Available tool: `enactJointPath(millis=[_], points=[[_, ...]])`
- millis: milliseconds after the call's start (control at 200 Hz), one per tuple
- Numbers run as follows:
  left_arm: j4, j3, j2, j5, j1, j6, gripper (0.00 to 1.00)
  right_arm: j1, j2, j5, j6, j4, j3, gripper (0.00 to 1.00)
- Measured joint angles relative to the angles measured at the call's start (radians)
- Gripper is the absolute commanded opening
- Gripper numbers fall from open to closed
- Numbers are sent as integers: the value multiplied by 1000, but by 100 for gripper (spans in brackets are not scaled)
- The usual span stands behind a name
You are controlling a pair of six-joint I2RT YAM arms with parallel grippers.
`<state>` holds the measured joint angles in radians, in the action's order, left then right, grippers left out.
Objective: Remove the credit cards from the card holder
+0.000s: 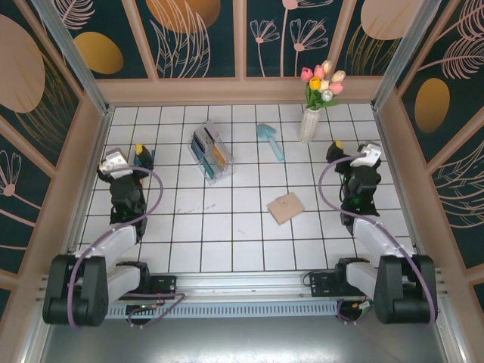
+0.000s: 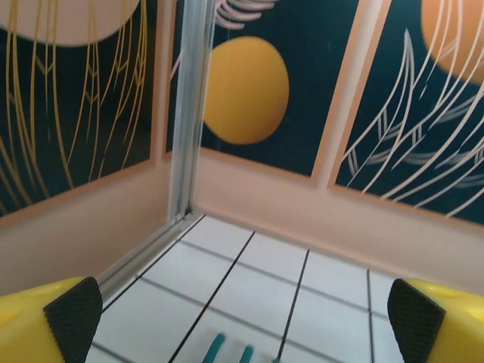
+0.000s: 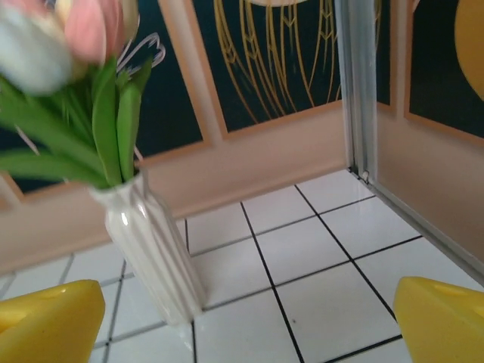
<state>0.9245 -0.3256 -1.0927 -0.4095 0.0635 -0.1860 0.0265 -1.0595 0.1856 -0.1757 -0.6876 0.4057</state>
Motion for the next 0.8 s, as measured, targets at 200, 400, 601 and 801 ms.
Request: enactJointPath(millis=[200, 400, 601, 801], points=[[-445, -212, 87, 17, 0, -206, 99, 0, 14, -31, -234, 417, 167, 99], [-697, -307, 92, 204, 0, -375, 99, 10, -83, -224, -372, 715, 271, 98], [-805, -318, 92, 412, 0, -392, 99, 105, -139, -360, -488, 831, 275, 98], [-860, -318, 92, 466, 0, -392, 99, 264, -214, -377, -590, 877, 274, 97]])
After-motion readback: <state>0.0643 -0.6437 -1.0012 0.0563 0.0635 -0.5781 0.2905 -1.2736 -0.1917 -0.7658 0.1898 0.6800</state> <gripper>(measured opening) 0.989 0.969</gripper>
